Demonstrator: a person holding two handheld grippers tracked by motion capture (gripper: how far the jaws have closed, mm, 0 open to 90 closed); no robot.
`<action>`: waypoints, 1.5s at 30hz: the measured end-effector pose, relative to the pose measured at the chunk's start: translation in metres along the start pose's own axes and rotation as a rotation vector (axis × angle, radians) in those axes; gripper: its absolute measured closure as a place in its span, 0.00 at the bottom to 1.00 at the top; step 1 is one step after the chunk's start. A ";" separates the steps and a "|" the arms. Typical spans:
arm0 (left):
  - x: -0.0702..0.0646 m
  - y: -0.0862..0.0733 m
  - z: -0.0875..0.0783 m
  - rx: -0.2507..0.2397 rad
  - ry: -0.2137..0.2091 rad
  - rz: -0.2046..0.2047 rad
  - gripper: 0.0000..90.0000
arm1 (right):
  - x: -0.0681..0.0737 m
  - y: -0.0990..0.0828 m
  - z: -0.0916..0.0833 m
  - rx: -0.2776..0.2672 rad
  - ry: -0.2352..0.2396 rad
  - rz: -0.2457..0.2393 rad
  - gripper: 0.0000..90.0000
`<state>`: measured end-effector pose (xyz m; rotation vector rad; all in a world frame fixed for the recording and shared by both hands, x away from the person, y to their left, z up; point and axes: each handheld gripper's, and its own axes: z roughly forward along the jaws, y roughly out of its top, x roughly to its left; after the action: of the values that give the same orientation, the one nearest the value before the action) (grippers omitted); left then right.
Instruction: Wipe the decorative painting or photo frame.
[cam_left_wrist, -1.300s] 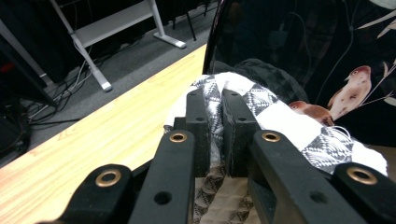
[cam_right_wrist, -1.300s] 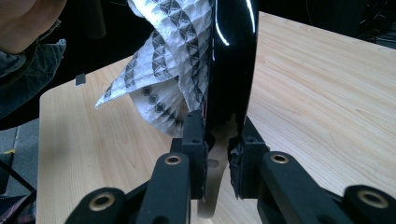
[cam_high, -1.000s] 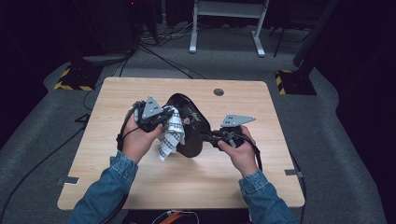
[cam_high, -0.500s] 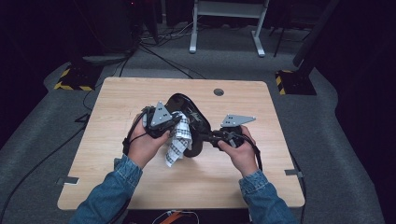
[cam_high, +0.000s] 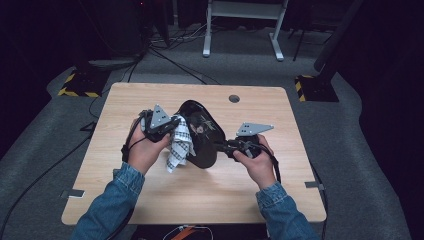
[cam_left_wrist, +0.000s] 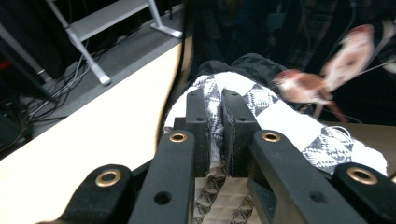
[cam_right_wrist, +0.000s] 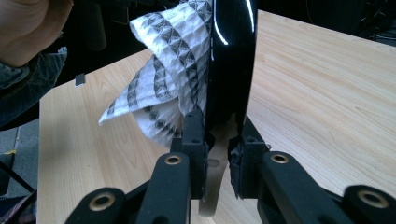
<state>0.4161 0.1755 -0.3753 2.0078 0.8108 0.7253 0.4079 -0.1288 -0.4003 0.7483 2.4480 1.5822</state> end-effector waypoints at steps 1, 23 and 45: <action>0.002 -0.001 0.000 0.000 0.003 -0.012 0.92 | 0.000 0.000 0.000 0.000 0.000 0.000 0.88; -0.038 0.012 0.002 -0.023 -0.093 0.061 0.92 | -0.001 -0.001 -0.001 0.001 0.002 0.012 0.88; 0.010 -0.017 0.008 0.030 0.012 -0.038 0.92 | -0.001 0.000 0.000 0.000 0.000 0.008 0.88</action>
<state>0.4233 0.1867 -0.3915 2.0113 0.8685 0.7078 0.4083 -0.1296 -0.4006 0.7585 2.4480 1.5856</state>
